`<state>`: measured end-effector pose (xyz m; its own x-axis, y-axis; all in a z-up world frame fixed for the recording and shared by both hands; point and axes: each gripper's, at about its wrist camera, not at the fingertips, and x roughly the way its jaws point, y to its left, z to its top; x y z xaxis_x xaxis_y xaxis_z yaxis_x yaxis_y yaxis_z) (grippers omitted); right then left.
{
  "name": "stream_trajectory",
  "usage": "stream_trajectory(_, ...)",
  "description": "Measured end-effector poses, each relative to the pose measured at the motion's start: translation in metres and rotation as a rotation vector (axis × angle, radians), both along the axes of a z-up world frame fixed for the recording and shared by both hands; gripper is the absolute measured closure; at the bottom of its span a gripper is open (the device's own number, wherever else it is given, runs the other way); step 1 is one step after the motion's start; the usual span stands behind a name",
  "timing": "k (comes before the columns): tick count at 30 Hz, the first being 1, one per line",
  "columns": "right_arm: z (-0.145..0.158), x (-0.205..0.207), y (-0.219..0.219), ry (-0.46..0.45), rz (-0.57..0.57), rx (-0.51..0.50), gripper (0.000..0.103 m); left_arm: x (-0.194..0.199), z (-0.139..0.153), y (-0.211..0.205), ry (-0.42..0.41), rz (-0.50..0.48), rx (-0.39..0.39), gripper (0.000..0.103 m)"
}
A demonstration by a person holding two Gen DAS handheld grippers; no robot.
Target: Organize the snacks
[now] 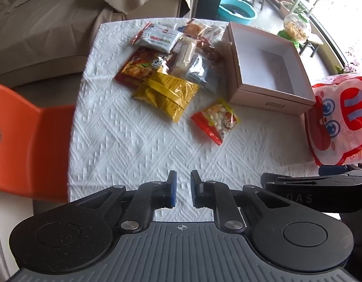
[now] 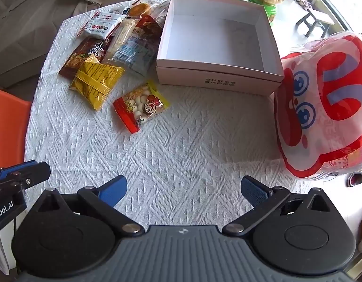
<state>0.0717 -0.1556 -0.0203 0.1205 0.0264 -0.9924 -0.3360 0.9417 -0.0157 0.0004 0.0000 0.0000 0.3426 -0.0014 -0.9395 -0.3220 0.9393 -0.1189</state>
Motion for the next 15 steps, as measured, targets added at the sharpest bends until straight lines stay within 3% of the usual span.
stream_trajectory(15,0.0027,0.0045,-0.0001,-0.003,0.0,0.023,0.0,0.0062,-0.002,-0.0018,-0.004,-0.015,-0.016,0.087)
